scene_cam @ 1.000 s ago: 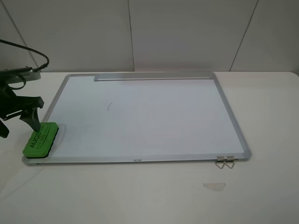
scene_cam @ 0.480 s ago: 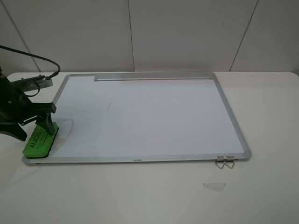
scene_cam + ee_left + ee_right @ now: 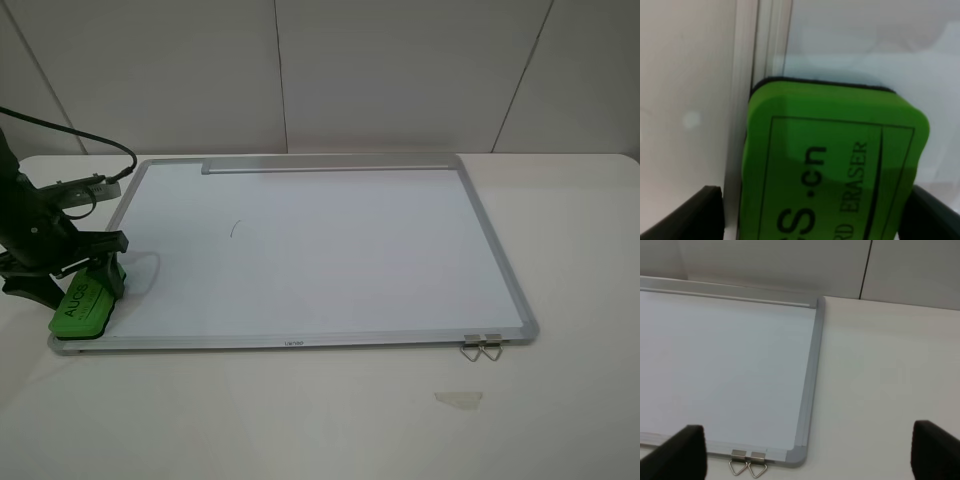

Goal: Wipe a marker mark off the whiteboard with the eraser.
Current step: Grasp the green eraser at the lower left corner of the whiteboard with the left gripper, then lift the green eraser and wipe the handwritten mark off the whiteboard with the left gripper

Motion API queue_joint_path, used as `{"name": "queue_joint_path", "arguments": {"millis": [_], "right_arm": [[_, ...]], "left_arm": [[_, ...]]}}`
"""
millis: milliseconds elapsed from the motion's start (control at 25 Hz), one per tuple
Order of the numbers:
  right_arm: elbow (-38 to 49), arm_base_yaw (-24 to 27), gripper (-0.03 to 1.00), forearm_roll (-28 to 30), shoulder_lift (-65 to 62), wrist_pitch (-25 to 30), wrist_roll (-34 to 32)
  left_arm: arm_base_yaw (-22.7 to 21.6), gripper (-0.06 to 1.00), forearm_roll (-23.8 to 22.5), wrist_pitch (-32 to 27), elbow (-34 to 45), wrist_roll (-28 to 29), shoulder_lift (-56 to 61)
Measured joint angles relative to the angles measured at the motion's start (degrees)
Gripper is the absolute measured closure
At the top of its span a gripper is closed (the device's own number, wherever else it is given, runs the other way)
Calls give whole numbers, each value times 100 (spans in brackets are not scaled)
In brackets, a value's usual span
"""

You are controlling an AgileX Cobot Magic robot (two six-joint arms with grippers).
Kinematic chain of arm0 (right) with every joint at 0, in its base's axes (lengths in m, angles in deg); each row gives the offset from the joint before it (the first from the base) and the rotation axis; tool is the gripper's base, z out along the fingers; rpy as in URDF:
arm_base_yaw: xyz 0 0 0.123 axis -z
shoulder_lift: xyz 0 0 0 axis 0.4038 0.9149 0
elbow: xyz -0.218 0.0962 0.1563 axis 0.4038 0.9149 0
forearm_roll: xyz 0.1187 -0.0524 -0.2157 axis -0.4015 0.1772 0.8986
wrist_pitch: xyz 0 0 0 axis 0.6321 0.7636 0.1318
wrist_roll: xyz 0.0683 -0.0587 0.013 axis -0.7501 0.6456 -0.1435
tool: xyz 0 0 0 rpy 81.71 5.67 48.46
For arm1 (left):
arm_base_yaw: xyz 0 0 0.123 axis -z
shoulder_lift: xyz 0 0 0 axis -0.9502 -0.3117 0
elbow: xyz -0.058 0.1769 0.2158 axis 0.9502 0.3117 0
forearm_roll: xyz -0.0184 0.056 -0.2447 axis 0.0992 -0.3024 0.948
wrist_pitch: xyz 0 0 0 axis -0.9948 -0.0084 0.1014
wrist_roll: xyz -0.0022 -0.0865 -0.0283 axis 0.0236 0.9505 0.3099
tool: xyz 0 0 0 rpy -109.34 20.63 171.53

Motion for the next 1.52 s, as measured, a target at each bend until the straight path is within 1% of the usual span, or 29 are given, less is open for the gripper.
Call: {"name": "queue_joint_path", "arguments": {"millis": [80, 240, 880, 1200, 1280, 1320, 1400, 1520], "right_arm": [[0, 0, 15, 0, 0, 0, 0], [0, 0, 15, 0, 0, 0, 0], [0, 0, 15, 0, 0, 0, 0], [0, 0, 15, 0, 0, 0, 0], [0, 0, 15, 0, 0, 0, 0], [0, 0, 15, 0, 0, 0, 0], [0, 0, 15, 0, 0, 0, 0], [0, 0, 15, 0, 0, 0, 0]], "left_arm": [[0, 24, 0, 0, 0, 0, -2], [0, 33, 9, -6, -11, 51, -2], [0, 33, 15, -59, -18, 76, 80], [0, 33, 19, -207, -18, -24, 1067], [0, 33, 19, -405, -85, -43, 1249], [0, 33, 19, -759, -283, -107, 1300], [0, 33, 19, -1151, -602, -107, 1306], [0, 33, 19, -1529, -1144, -158, 1306]]}}
